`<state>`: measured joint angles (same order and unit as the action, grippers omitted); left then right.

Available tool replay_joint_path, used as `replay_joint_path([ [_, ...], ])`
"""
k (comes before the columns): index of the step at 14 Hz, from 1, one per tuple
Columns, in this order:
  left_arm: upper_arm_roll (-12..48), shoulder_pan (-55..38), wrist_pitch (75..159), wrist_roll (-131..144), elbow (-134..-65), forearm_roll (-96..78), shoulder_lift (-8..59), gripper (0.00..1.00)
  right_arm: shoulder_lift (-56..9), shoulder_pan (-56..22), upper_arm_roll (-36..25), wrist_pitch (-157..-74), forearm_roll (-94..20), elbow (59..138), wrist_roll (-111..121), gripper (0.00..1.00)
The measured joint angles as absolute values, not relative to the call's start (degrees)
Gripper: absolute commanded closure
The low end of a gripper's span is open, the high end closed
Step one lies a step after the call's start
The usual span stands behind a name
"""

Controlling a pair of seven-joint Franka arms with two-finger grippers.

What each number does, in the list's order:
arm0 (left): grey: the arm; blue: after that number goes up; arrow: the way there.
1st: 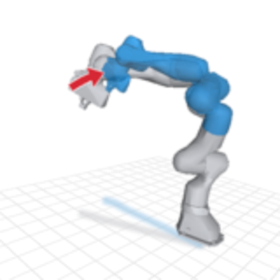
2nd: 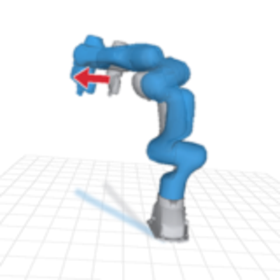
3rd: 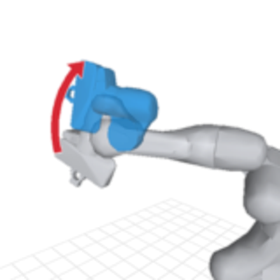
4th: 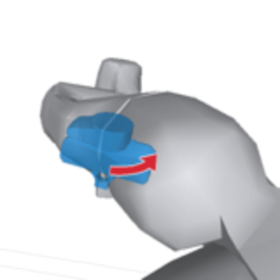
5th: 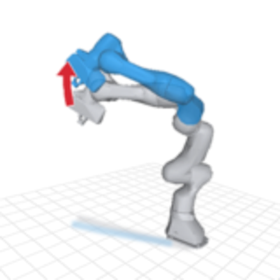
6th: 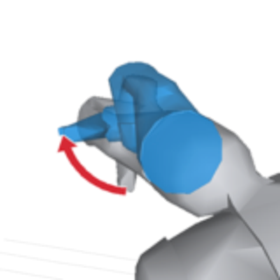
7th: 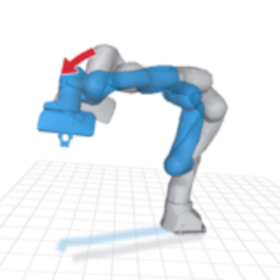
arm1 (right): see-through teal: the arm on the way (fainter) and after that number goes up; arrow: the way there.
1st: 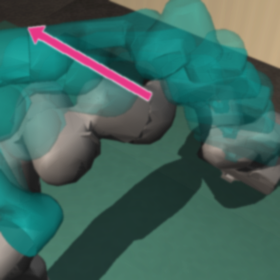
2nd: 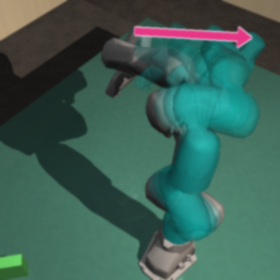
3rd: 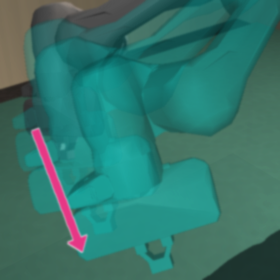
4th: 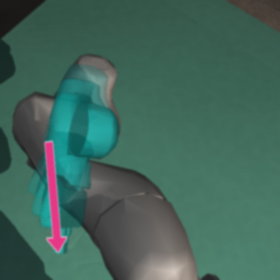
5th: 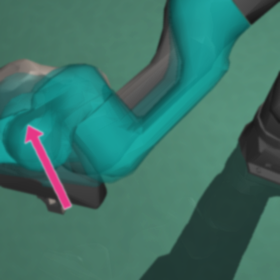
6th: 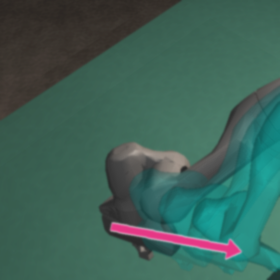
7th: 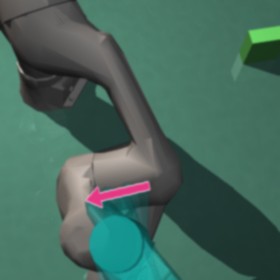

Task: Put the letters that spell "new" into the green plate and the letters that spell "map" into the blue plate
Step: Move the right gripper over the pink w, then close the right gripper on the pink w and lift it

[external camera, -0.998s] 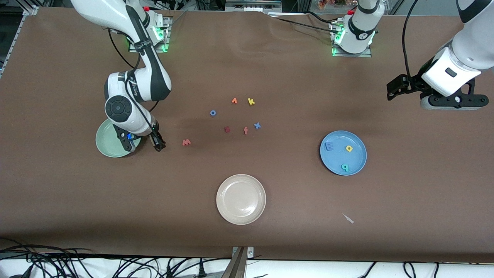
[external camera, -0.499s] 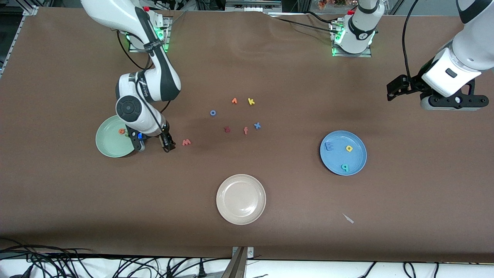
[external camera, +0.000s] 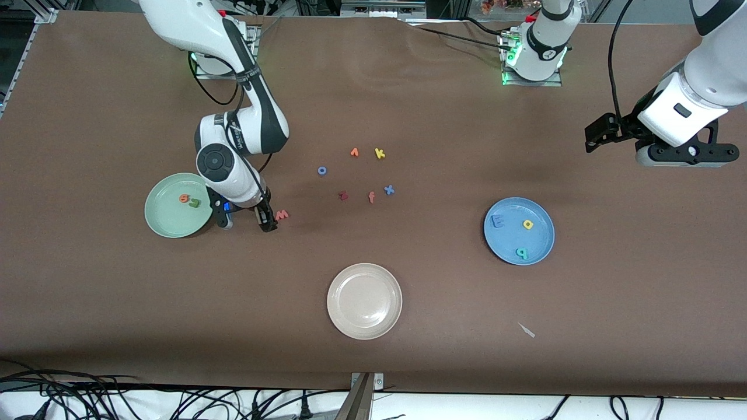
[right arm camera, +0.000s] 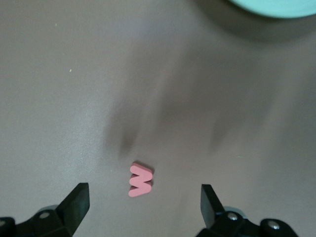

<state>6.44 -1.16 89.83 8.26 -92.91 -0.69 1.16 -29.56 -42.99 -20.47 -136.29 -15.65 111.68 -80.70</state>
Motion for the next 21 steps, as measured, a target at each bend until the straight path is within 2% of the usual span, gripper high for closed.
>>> replay_joint_path([
  [9,6.43,-1.15,89.83,8.37,-92.90,-0.69,1.19,0.00,-33.63,-45.36,-20.41,-142.13,-16.32,112.05,-80.91,0.00],
  [13,6.31,-1.03,89.83,8.40,-92.90,-0.69,1.21,0.00,-33.84,-45.52,-20.41,-147.16,-16.32,114.07,-80.91,0.00],
  [19,6.27,-1.01,89.83,8.41,-92.89,-0.69,1.22,0.00,-33.85,-45.83,-20.01,-147.85,-16.32,114.43,-80.91,0.01],
  [21,6.27,-1.01,89.83,8.41,-92.89,-0.69,1.23,0.00,-33.85,-45.84,-20.01,-147.87,-16.32,114.43,-80.91,0.05],
])
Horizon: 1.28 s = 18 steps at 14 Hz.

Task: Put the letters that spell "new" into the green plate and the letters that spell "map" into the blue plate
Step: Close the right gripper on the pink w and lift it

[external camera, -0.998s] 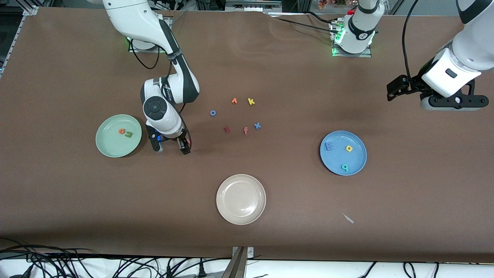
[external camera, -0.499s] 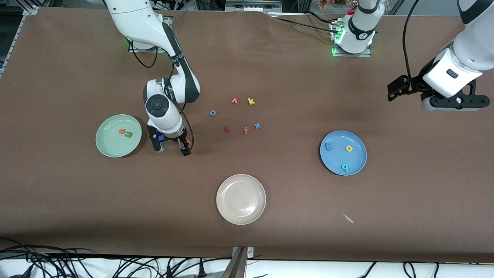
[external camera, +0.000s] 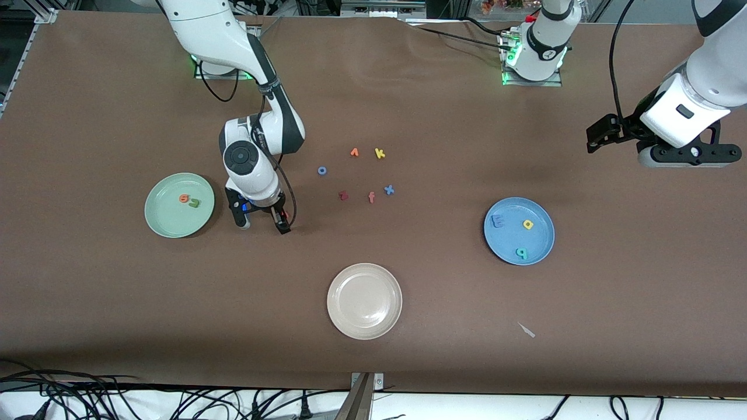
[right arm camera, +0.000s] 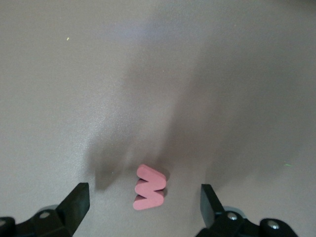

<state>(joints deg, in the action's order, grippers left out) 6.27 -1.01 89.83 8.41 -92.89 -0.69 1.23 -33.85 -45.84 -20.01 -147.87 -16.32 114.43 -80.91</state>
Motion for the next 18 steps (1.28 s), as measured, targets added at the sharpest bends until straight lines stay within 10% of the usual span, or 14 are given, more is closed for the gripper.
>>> replay_joint_path([
  [8,6.27,-1.00,89.83,8.41,-92.89,-0.69,1.23,0.00,-33.97,-45.83,-20.01,-147.91,-16.40,114.61,-80.91,0.13],
  [18,6.25,-0.90,89.83,8.41,-92.89,-0.69,1.23,0.00,-34.17,-45.83,-19.46,-147.79,-16.67,114.62,-79.43,0.53],
])
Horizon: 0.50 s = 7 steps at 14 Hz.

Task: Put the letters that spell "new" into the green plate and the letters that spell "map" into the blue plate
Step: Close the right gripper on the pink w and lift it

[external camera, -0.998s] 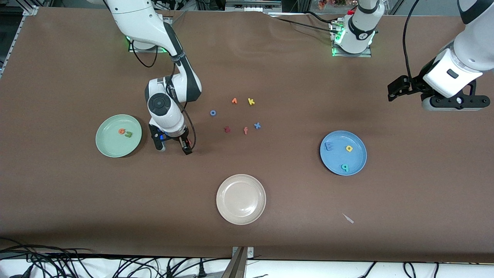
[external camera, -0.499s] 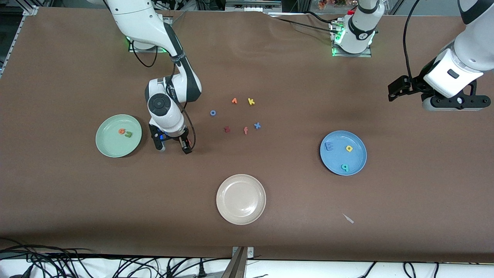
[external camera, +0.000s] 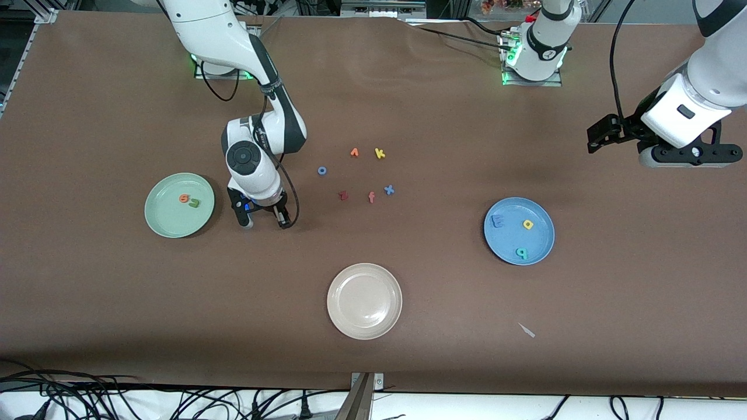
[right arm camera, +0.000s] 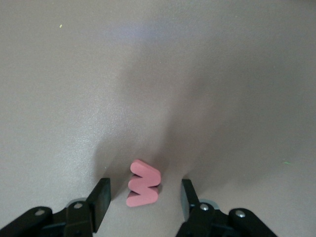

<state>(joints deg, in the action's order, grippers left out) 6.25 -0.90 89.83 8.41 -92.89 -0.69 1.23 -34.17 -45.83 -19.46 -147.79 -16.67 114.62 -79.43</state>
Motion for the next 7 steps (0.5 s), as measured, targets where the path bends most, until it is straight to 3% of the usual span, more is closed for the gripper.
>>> replay_joint_path([
  [2,6.24,-0.85,89.83,8.40,-92.89,-0.69,1.23,0.00,-33.92,-45.83,-19.47,-147.70,-16.67,114.57,-79.19,0.58],
  [7,6.24,-0.72,89.83,8.40,-92.89,-0.69,1.24,0.00,-33.57,-45.83,-19.49,-147.03,-16.67,114.57,-77.60,0.85],
])
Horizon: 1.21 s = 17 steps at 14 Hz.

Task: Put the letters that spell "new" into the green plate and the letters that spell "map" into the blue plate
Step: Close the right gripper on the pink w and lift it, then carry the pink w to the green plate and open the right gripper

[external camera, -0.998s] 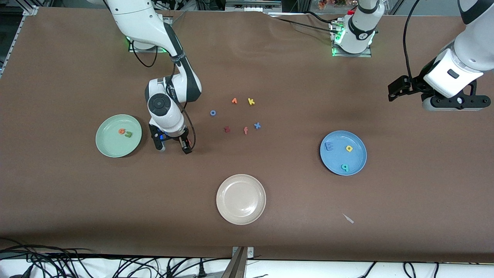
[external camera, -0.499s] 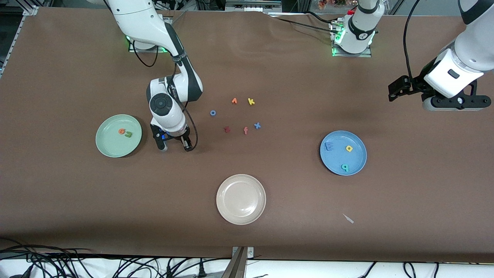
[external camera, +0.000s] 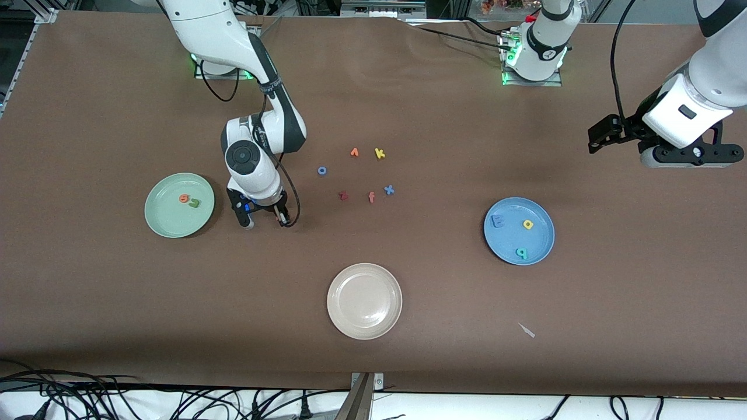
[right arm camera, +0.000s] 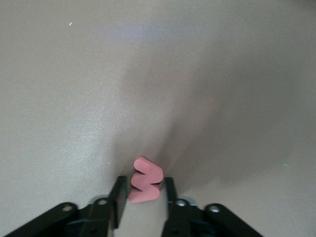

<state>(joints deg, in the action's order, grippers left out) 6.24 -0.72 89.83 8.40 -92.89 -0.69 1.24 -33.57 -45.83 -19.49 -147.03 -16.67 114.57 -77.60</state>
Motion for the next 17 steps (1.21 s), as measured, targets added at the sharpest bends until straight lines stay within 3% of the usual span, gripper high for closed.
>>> replay_joint_path([
  [4,6.24,-0.70,89.83,8.40,-92.87,-0.69,1.24,0.00,-33.59,-45.83,-19.48,-146.89,-16.67,114.55,-77.46,1.00],
  [7,6.24,-0.65,89.82,8.40,-92.87,-0.69,1.24,0.00,-33.62,-45.83,-19.51,-144.32,-16.67,113.34,-77.46,1.00],
  [12,6.22,-0.53,89.71,8.40,-92.87,-0.69,1.26,0.00,-32.91,-45.76,-23.21,-126.12,-16.68,104.85,-65.45,1.00],
  [17,6.22,-0.52,89.70,8.40,-92.87,-0.69,1.26,0.00,-30.23,-45.42,-28.60,-121.15,-16.68,107.41,-45.96,1.00],
])
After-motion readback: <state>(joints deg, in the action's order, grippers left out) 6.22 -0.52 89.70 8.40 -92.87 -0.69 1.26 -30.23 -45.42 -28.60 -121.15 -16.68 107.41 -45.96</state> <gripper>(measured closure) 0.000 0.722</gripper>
